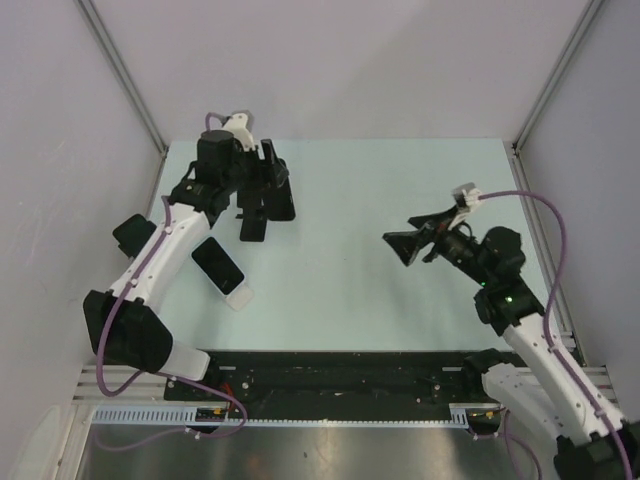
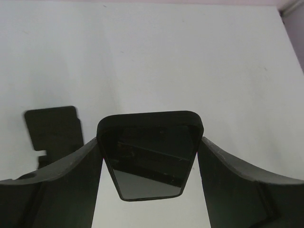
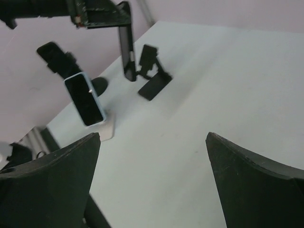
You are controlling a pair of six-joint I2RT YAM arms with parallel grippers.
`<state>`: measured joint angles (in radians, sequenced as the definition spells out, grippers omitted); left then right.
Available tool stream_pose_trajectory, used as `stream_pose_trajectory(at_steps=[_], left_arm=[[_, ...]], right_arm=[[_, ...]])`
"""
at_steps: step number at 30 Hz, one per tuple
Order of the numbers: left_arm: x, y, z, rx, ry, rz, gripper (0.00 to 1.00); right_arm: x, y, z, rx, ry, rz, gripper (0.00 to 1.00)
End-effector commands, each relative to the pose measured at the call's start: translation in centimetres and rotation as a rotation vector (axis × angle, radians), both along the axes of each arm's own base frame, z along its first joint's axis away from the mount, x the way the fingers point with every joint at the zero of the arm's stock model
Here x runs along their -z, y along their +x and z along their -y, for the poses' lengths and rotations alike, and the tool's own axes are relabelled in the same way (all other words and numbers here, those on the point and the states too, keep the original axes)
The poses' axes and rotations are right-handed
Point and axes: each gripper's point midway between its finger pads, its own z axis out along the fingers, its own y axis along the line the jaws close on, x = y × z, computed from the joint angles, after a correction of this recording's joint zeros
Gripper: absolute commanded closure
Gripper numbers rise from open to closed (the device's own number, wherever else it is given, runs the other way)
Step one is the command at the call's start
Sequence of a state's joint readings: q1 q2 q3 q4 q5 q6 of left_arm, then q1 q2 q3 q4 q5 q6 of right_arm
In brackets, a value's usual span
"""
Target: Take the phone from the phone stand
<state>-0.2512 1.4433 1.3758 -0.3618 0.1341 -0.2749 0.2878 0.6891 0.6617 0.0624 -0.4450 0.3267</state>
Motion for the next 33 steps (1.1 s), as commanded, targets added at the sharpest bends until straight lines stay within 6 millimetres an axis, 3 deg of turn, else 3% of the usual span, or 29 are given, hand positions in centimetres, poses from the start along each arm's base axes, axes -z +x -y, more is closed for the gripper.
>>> stream_pose_trajectory(at_steps=[1,4,5,6,8,9,19,28,33], left_arm=[[-3.6,-3.0,4.9,0.107,-0.131,0.062,1.00],[-3.3,-4.0,7.0,0.137,-0.185,0.030,1.00],[-3.2,-4.3,7.5,0.148,-0.203,0.018,1.00],[-3.4,-4.6,8.1,0.156,-0.234,0.009,1.00],[-3.4,-5.3,9.1,0.175,-0.268,-0.005,1.00],[-3.6,-5.4,9.5,0.180,-0.278,0.002,1.00],[-5.0,-7.6,11.0,0.213,-0.393,0.003,1.00],[-5.8,-9.0,11.3,0.216,-0.466,0.005,1.00],[-5.8,-9.3,11.1,0.203,-0.480,0.012,1.00]], right_arm=[[-1.0,-0.2,-5.7,-0.109,0.054,0.054,0.00],[0.9,1.1,-8.6,-0.107,0.040,0.070,0.00],[0.1,0.6,-10.1,-0.145,0.069,0.107,0.00],[1.8,1.4,-11.2,-0.152,0.050,0.077,0.00],[1.5,0.9,-13.1,-0.184,0.073,0.116,0.00],[2.6,1.5,-13.8,-0.167,0.052,0.108,0.00],[5.0,3.0,-16.5,-0.133,0.074,0.114,0.03],[5.1,3.1,-17.4,-0.131,0.101,0.131,0.43],[4.9,3.1,-17.3,-0.123,0.110,0.125,0.81]])
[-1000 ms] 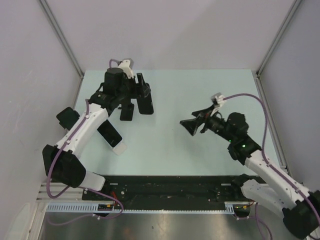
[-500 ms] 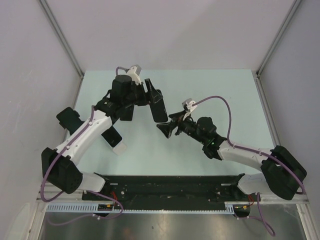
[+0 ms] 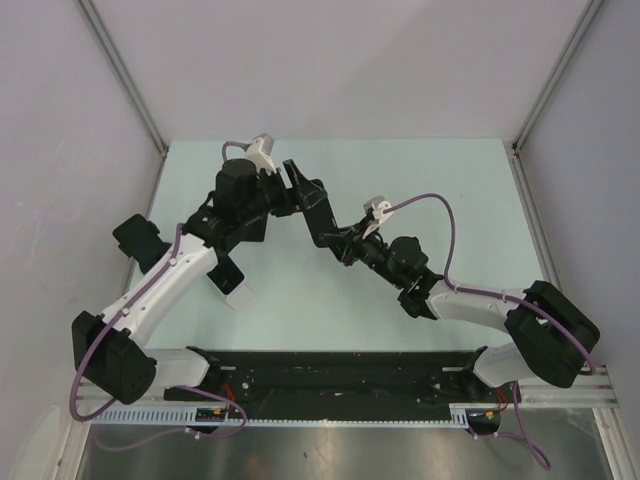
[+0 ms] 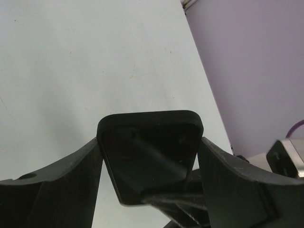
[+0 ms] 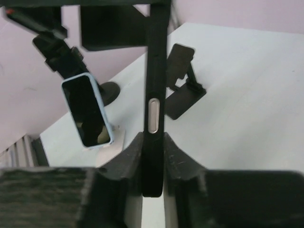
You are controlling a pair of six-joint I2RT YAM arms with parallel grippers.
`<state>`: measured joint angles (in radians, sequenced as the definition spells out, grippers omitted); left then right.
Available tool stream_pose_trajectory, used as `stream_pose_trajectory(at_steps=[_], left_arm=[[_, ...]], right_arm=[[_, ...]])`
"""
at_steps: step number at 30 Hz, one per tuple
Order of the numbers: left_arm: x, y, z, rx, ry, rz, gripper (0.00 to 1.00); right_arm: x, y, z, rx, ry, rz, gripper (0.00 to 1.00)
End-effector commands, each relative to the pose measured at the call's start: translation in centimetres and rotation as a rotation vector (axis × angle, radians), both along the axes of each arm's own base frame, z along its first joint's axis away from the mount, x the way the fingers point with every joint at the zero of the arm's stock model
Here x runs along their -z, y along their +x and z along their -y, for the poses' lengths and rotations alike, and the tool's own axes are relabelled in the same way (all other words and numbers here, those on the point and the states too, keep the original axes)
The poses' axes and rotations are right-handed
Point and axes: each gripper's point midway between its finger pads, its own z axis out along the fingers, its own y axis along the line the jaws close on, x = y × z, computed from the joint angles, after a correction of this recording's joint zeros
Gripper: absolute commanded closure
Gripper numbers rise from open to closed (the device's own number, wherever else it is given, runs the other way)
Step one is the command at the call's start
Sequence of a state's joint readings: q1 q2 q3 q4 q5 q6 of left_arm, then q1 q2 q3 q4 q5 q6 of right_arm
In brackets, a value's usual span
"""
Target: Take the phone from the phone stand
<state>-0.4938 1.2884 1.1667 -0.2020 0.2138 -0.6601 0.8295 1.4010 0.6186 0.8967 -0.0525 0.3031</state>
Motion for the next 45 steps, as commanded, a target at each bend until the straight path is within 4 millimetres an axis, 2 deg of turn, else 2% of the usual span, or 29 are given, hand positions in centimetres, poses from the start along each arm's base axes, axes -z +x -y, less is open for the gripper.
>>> stream_pose_trajectory(at_steps=[1,2,5,6,9,12,14,16,17,19,21,22,23,25,26,27,29,30,31,33,34,36,37,38,39,40,42,44,45], left_arm=[[-5.2,-1.0,0.1,-0.007,-0.123,0.119,0.98],[-5.1,-1.0,-0.3,-0.021,-0.121,0.125,0.94],[-5.3,-1.1,-1.9,-0.100,-0.116,0.156,0.68],[-5.3,-0.7,-2.8,-0.151,-0.107,0.168,0.48],[-5.4,-1.1,-4.6,-0.220,-0.078,0.213,0.15],[-5.5,-1.1,-6.7,-0.292,-0.009,0.281,0.05],[-5.0,-0.9,-8.2,-0.350,0.045,0.307,0.01],[-5.5,-1.3,-9.7,-0.410,0.054,0.336,0.00],[-5.1,-1.2,-11.1,-0.480,0.080,0.339,0.00],[-6.1,-2.3,-12.9,-0.530,0.091,0.390,0.00],[-6.5,-3.2,-14.6,-0.556,0.173,0.457,0.00],[-7.7,-4.3,-15.7,-0.579,0.163,0.501,0.00],[-7.4,-4.9,-16.4,-0.595,0.186,0.525,0.00],[-8.6,-6.7,-17.7,-0.614,0.163,0.594,0.00],[-8.2,-7.0,-17.9,-0.613,0.168,0.623,0.00],[-8.2,-7.5,-17.9,-0.602,0.163,0.649,0.00],[-8.3,-8.9,-18.3,-0.589,0.155,0.713,0.00],[-8.5,-9.3,-18.3,-0.578,0.149,0.732,0.00],[-8.5,-9.7,-18.3,-0.570,0.148,0.744,0.00],[-8.4,-10.3,-18.7,-0.566,0.164,0.771,0.00],[-8.3,-10.4,-18.6,-0.555,0.178,0.780,0.00],[-7.9,-10.6,-18.7,-0.551,0.192,0.785,0.00],[-7.6,-10.6,-18.6,-0.540,0.199,0.790,0.00],[-7.1,-10.6,-18.4,-0.530,0.206,0.788,0.00],[-7.0,-10.6,-18.3,-0.525,0.205,0.790,0.00],[-6.7,-10.6,-18.2,-0.515,0.213,0.789,0.00],[-6.7,-10.5,-18.0,-0.505,0.222,0.794,0.00],[-6.7,-10.5,-18.0,-0.498,0.237,0.802,0.00],[-6.6,-10.5,-18.1,-0.503,0.242,0.801,0.00]], right_arm=[[-2.1,0.1,0.2,0.023,0.063,0.042,0.89],[-2.1,0.2,0.4,0.029,0.061,0.037,1.00],[-2.6,0.0,1.0,0.036,0.063,0.023,1.00],[-2.8,0.2,1.4,0.037,0.063,0.020,1.00],[-3.2,0.4,2.1,0.029,0.061,-0.007,1.00],[-2.8,1.1,3.5,0.043,0.036,-0.053,1.00],[-2.4,1.9,4.7,0.064,0.020,-0.094,1.00],[-2.0,1.7,5.2,0.043,0.005,-0.124,1.00],[-2.2,1.6,5.6,0.034,0.002,-0.125,1.00],[-1.9,2.2,6.7,0.053,-0.025,-0.162,1.00],[-1.9,3.8,9.1,0.119,-0.046,-0.192,1.00],[-0.7,4.1,10.3,0.149,-0.079,-0.250,1.00],[-1.1,5.9,12.7,0.221,-0.076,-0.264,1.00],[0.6,7.3,15.8,0.303,-0.094,-0.366,1.00],[0.1,8.0,16.9,0.314,-0.079,-0.391,1.00],[0.6,9.6,20.2,0.384,-0.055,-0.437,1.00],[2.4,10.6,22.1,0.395,-0.047,-0.537,1.00],[1.9,12.0,24.4,0.448,-0.037,-0.531,1.00],[3.6,12.6,25.2,0.466,-0.055,-0.586,1.00],[3.5,14.1,27.3,0.503,-0.076,-0.594,1.00],[5.4,14.9,28.9,0.530,-0.087,-0.654,1.00],[5.6,16.2,30.2,0.528,-0.094,-0.672,1.00],[6.1,16.6,31.9,0.552,-0.089,-0.690,1.00],[7.7,17.2,32.5,0.544,-0.103,-0.723,1.00],[8.2,17.4,33.3,0.550,-0.110,-0.745,1.00],[7.7,18.1,34.5,0.567,-0.111,-0.734,1.00],[9.8,18.6,35.9,0.568,-0.147,-0.779,1.00],[9.7,19.7,37.4,0.571,-0.166,-0.767,1.00],[11.6,19.6,37.8,0.554,-0.198,-0.811,1.00]])
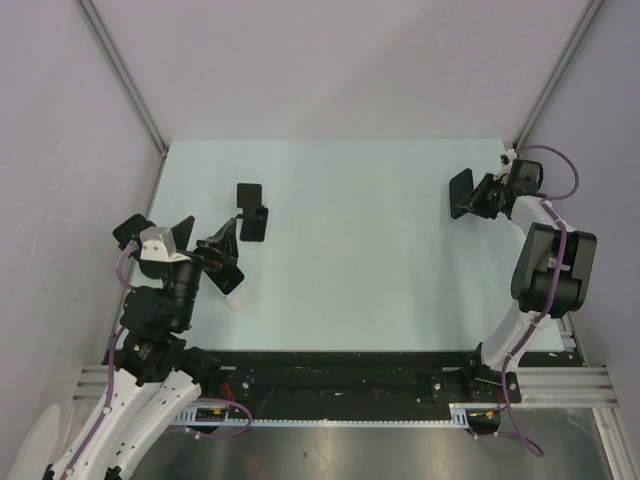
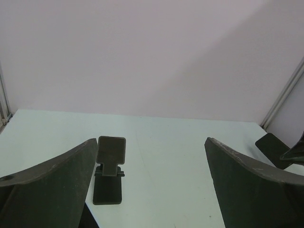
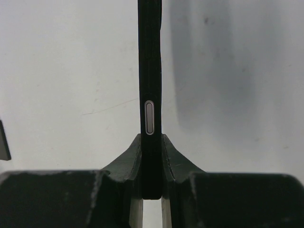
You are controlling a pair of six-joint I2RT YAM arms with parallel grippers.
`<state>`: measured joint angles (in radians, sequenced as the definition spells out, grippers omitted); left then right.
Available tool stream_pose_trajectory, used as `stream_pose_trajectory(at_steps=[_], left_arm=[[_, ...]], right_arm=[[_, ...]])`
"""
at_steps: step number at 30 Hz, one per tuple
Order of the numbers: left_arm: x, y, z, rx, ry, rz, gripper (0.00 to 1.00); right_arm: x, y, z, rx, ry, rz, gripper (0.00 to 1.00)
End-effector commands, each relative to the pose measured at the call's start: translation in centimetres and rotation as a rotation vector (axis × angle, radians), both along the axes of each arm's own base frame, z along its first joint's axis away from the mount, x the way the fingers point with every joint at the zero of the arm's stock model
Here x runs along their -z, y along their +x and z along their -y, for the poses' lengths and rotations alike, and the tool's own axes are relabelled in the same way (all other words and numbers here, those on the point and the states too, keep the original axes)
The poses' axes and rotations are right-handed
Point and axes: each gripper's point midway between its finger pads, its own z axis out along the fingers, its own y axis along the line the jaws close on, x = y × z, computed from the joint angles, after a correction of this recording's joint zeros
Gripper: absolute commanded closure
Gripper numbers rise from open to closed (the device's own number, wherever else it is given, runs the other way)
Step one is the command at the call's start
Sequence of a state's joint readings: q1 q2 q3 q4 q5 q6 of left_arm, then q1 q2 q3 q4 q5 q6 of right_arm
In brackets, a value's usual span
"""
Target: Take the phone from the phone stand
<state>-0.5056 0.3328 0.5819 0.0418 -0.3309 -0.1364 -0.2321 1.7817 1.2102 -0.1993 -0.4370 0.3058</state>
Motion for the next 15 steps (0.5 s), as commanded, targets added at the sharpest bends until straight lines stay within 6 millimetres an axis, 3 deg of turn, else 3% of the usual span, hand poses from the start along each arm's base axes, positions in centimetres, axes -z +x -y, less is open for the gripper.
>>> stream_pose_trajectory(at_steps=[1,2,3,6,7,9,12,13,15], left_arm=[[-0.6,-0.2,0.1,0.005,0.048,0.041,0.00],[-0.6,-0.2,0.0,0.001,0.050,0.042,0.00],[-0.6,-0.2,0.0,0.000,0.052,0.043,0.00],[-0.5,-0.1,-0.2,-0.008,0.059,0.041,0.00],[-0.5,-0.2,-0.2,-0.009,0.062,0.044,0.00],[-0.5,-0.2,-0.2,-0.009,0.063,0.042,0.00],[-0.5,-0.1,-0.3,-0.013,0.066,0.042,0.00],[-0.5,-0.2,-0.2,-0.011,0.067,0.044,0.00],[-0.4,-0.1,-0.2,-0.012,0.068,0.043,0.00]], right_arm=[[-1.0,2.3,2.2,-0.095,-0.053,0.039,1.00],[-1.5,2.9,2.9,-0.104,-0.057,0.052,1.00],[0.1,2.9,3.1,-0.117,-0.048,0.008,1.00],[0.5,3.7,3.9,-0.162,-0.058,0.011,1.00],[1.7,3.7,4.0,-0.179,-0.050,-0.010,1.00],[1.6,4.2,4.4,-0.193,-0.050,-0.012,1.00],[2.6,4.4,4.9,-0.204,-0.036,-0.041,0.91],[3.4,4.3,5.6,-0.209,-0.043,-0.053,0.80],[3.9,4.3,6.1,-0.202,-0.031,-0.061,0.71]])
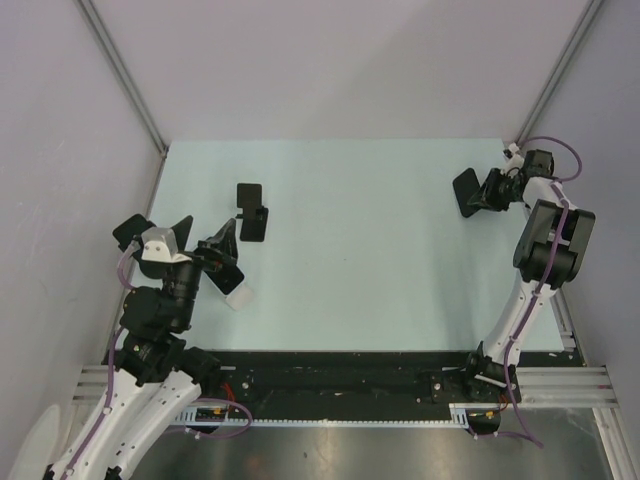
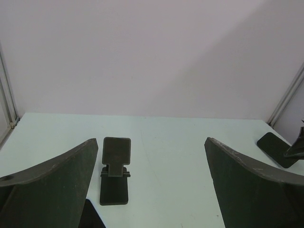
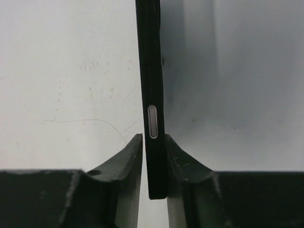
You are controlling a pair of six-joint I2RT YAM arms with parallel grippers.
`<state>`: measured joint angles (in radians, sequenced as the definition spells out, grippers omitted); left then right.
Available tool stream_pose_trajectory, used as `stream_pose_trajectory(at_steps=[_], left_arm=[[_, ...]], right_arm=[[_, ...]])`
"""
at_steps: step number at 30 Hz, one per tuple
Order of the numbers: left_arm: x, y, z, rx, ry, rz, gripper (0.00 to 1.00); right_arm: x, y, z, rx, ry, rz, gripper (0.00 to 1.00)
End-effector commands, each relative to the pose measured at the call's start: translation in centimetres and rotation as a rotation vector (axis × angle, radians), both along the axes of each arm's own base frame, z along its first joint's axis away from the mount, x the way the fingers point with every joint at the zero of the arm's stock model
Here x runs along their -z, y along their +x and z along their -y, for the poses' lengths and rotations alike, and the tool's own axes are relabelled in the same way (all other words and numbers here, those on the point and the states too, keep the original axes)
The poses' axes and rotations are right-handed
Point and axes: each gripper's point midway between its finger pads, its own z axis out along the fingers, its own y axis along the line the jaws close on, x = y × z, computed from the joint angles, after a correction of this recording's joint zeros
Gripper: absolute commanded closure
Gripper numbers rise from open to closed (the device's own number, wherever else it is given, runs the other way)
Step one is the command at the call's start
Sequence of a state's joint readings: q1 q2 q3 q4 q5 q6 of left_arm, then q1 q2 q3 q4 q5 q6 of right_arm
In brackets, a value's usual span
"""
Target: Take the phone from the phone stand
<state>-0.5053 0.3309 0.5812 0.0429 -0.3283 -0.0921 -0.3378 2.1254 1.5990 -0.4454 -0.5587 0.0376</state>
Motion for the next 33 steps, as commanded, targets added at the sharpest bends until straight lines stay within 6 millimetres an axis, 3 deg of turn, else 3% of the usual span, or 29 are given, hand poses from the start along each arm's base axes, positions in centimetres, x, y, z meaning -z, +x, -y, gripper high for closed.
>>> stream_pose_trajectory(at_steps=[1,9,13,17,25,33], left_arm=[[-0.5,-0.2,-0.1,-0.002,0.025,0.035,0.00],[-0.6,-0.3,-0.1,-0.001,0.026,0.039,0.00],[-0.6,-0.3,-0.2,-0.002,0.027,0.041,0.00],[-0.6,-0.4,-0.2,0.000,0.026,0.043,0.00],[-0.6,-0.4,-0.1,0.004,0.027,0.043,0.00],[-0.6,-0.4,-0.1,0.005,0.031,0.044,0.00]], right_arm=[[0.0,0.3,1.2,-0.036,0.010,0.016,0.62],[2.2,-0.5,2.5,0.005,-0.019,-0.020,0.29],[2.1,-0.6,3.6,0.057,-0.083,-0.026,0.00],[1.6,-0.6,4.6,0.095,-0.183,-0.036,0.00],[0.4,1.3,2.0,0.058,-0.356,-0.036,0.00],[3.2,2.2,-0.7,-0.017,-0.437,-0.121,0.00]])
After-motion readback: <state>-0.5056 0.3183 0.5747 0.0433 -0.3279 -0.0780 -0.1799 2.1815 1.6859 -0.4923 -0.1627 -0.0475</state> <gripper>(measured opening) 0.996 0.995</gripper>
